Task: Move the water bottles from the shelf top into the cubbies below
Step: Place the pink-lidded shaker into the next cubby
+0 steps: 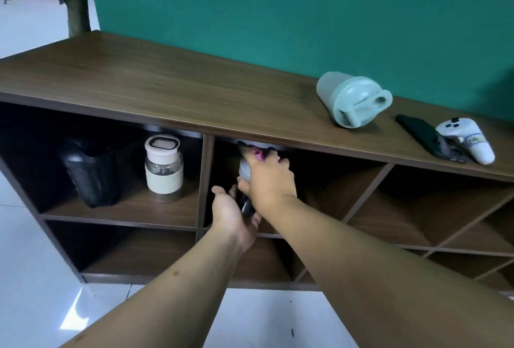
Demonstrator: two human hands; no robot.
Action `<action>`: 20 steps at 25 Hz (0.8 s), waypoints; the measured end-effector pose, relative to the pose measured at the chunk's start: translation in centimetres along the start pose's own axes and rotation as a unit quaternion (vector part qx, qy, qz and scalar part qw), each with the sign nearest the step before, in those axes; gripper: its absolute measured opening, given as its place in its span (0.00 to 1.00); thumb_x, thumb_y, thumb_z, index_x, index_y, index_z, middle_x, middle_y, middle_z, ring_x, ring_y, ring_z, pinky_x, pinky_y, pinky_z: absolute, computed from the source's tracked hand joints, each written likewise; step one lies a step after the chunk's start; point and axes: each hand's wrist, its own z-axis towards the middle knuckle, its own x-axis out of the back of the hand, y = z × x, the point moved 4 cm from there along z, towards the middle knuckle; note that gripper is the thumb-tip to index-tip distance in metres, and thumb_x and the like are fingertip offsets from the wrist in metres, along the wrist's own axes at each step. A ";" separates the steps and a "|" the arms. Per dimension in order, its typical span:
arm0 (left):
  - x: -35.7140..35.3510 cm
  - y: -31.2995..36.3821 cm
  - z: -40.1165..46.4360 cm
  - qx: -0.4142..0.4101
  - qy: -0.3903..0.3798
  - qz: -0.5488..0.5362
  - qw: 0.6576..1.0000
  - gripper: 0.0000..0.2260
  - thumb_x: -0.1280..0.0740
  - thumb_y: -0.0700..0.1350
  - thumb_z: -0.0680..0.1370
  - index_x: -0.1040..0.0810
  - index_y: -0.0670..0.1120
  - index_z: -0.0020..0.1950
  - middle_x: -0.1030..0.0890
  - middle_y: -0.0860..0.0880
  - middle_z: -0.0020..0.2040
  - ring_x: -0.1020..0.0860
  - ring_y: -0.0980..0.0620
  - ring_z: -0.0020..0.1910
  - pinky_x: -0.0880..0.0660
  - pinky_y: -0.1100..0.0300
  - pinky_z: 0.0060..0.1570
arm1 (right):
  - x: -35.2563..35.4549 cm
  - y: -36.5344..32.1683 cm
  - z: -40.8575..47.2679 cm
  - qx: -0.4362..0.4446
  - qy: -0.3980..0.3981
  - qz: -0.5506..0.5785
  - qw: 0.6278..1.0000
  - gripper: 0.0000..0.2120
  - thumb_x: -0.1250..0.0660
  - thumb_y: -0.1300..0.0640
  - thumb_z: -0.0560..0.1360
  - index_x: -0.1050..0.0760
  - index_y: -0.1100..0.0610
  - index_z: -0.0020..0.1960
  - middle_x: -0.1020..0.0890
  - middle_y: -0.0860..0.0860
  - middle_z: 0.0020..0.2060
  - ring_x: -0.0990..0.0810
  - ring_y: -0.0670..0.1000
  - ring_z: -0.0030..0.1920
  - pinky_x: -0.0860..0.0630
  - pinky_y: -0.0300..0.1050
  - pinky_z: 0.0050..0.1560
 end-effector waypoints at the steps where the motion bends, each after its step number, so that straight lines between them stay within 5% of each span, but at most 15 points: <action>1: 0.0 0.0 0.2 -0.006 -0.004 -0.005 1.000 0.27 0.50 0.65 0.87 0.21 0.53 0.74 0.15 0.51 0.58 0.19 0.52 0.51 0.19 0.52 0.52 | -0.2 -0.1 0.5 0.005 0.001 -0.004 1.000 0.33 0.33 0.41 0.77 0.41 0.40 0.78 0.28 0.62 0.63 0.28 0.66 0.59 0.26 0.58 0.53; 3: 0.1 0.1 0.8 -0.021 -0.006 -0.004 1.000 0.25 0.50 0.65 0.87 0.20 0.54 0.69 0.17 0.47 0.66 0.19 0.51 0.53 0.23 0.50 0.70 | -0.4 -0.3 1.2 0.011 -0.004 -0.011 1.000 0.29 0.34 0.42 0.77 0.37 0.46 0.75 0.26 0.64 0.62 0.27 0.67 0.60 0.26 0.57 0.52; 5: 0.0 0.1 1.4 -0.024 -0.008 -0.011 1.000 0.23 0.49 0.64 0.87 0.19 0.55 0.61 0.18 0.45 0.67 0.19 0.50 0.56 0.27 0.49 0.75 | -0.4 -0.3 1.7 0.014 -0.008 -0.015 1.000 0.27 0.34 0.42 0.77 0.34 0.48 0.73 0.24 0.63 0.61 0.27 0.66 0.60 0.28 0.56 0.51; 8: 0.0 0.0 1.7 -0.017 -0.003 -0.026 1.000 0.21 0.47 0.64 0.86 0.18 0.55 0.59 0.18 0.44 0.67 0.20 0.49 0.64 0.27 0.48 0.76 | -0.4 -0.1 2.2 0.019 -0.004 -0.015 1.000 0.27 0.34 0.42 0.77 0.33 0.49 0.73 0.23 0.62 0.61 0.26 0.66 0.60 0.27 0.56 0.54; 13: -0.1 -0.4 1.3 -0.022 -0.004 -0.033 0.999 0.24 0.45 0.65 0.85 0.21 0.54 0.71 0.19 0.42 0.66 0.20 0.48 0.61 0.26 0.46 0.74 | -0.7 -0.2 2.2 0.011 -0.013 -0.019 1.000 0.29 0.35 0.39 0.77 0.35 0.46 0.75 0.24 0.63 0.65 0.28 0.67 0.65 0.29 0.60 0.61; 16: -0.2 -0.2 0.4 -0.022 -0.005 -0.015 1.000 0.28 0.47 0.68 0.85 0.19 0.50 0.65 0.16 0.42 0.62 0.17 0.44 0.61 0.21 0.44 0.68 | -0.3 -0.1 1.0 -0.015 0.004 -0.030 0.999 0.32 0.40 0.32 0.76 0.37 0.43 0.76 0.29 0.64 0.71 0.38 0.71 0.74 0.47 0.74 0.73; 18: -0.9 -0.7 -1.8 -0.007 -0.016 0.010 1.000 0.31 0.47 0.70 0.83 0.20 0.49 0.71 0.14 0.42 0.64 0.16 0.41 0.63 0.22 0.43 0.67 | 0.7 -0.4 -1.0 -0.012 0.028 -0.018 0.999 0.31 0.40 0.34 0.77 0.39 0.43 0.77 0.33 0.64 0.74 0.42 0.70 0.76 0.52 0.72 0.75; 20: -1.9 -1.5 -5.1 0.004 -0.031 0.022 0.999 0.30 0.45 0.68 0.83 0.19 0.50 0.72 0.13 0.43 0.65 0.18 0.39 0.68 0.27 0.41 0.73 | 2.8 -0.1 -4.1 0.011 0.031 0.007 0.999 0.28 0.39 0.41 0.79 0.36 0.46 0.77 0.32 0.61 0.73 0.38 0.64 0.75 0.42 0.63 0.76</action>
